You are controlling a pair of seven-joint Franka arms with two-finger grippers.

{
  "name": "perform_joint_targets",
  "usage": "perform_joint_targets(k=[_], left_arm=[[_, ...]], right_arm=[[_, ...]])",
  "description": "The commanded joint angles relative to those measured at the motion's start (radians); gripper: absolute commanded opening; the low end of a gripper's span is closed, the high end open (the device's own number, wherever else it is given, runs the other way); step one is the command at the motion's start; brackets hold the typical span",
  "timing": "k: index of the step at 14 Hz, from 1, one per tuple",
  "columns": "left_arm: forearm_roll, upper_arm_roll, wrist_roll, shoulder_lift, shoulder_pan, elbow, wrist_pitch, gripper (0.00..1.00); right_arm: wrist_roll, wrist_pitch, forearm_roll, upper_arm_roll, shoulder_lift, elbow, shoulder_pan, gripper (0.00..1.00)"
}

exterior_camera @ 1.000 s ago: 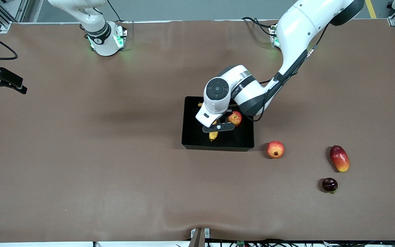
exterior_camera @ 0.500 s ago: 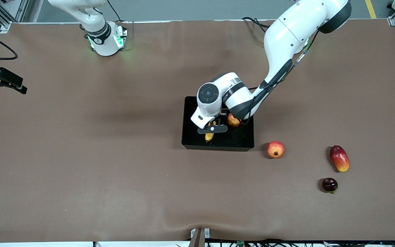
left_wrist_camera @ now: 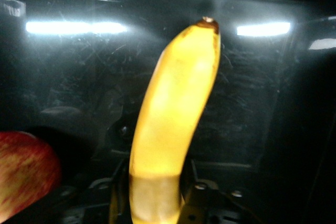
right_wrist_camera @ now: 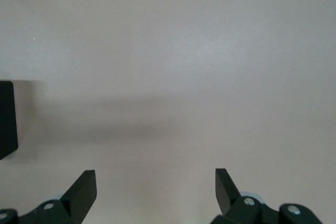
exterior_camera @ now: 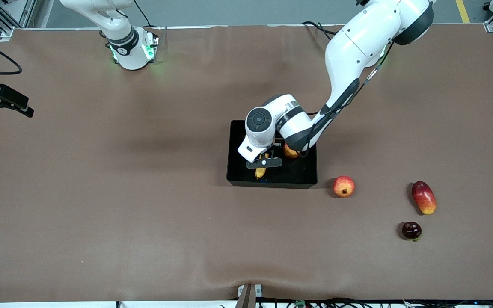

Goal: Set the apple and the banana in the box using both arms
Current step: 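Lower the banana into the box beside the apple and open the left gripper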

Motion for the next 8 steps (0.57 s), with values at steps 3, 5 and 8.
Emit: perform_joint_targets(k=[3, 5, 8], left_arm=[[0.013, 0.014, -0.023, -0.019, -0.004, 0.053, 0.011, 1.0], [0.011, 0.009, -0.02, -0.071, 0.006, 0.07, -0.035, 1.0], [0.013, 0.006, -0.001, -0.201, 0.074, 0.072, -0.156, 1.0]], right_arm=[[-0.004, -0.001, 0.001, 0.006, -0.005, -0.004, -0.011, 1.0], [-0.003, -0.001, 0.001, 0.006, -0.005, -0.004, -0.011, 1.0], [-0.004, -0.001, 0.001, 0.006, -0.005, -0.002, -0.011, 1.0]])
